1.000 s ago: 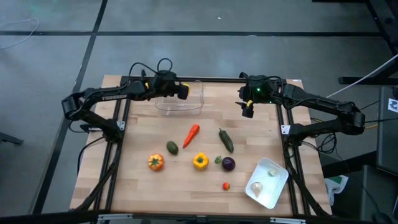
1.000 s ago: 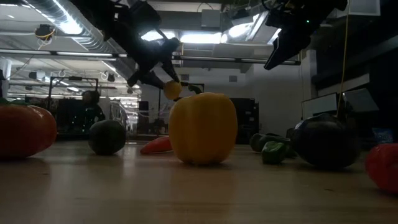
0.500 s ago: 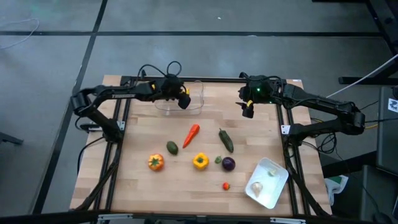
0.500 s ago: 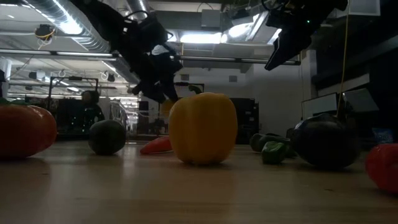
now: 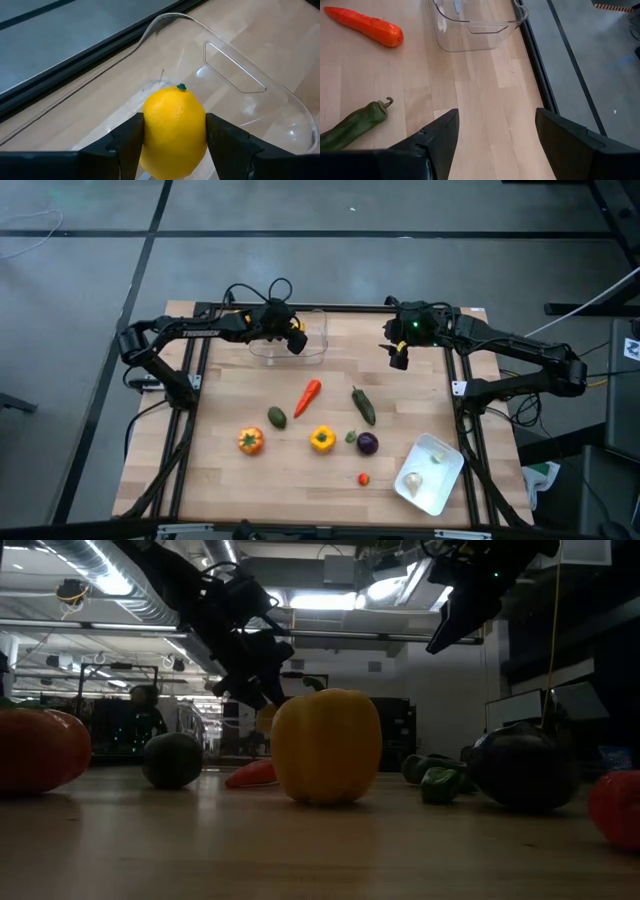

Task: Sort produce into baskets
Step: Put the bottom yellow lemon into the transparent bin, then put the orange tomato into the transparent bin

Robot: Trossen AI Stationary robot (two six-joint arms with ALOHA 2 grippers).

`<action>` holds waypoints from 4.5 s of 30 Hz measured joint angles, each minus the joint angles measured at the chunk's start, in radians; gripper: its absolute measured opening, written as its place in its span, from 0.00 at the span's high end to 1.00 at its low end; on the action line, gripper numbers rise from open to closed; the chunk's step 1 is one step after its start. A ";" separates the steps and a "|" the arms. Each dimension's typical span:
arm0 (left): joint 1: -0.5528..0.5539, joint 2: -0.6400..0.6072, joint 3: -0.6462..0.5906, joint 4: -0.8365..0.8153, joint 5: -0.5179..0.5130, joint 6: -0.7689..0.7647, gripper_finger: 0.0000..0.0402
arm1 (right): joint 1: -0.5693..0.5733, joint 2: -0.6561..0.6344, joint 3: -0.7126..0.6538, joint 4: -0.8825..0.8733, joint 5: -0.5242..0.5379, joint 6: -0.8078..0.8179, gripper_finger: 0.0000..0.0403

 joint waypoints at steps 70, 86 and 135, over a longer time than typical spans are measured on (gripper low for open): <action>-0.726 -0.519 0.001 -0.914 0.129 -1.336 0.15 | 0.000 0.000 0.000 0.002 0.000 0.000 0.36; -1.020 -0.213 0.001 -0.751 0.169 -1.722 0.15 | 0.000 0.000 0.000 0.003 0.000 0.000 0.36; -1.056 -0.019 0.000 -0.743 0.063 -1.792 0.01 | 0.000 0.000 0.000 0.002 0.000 0.000 0.36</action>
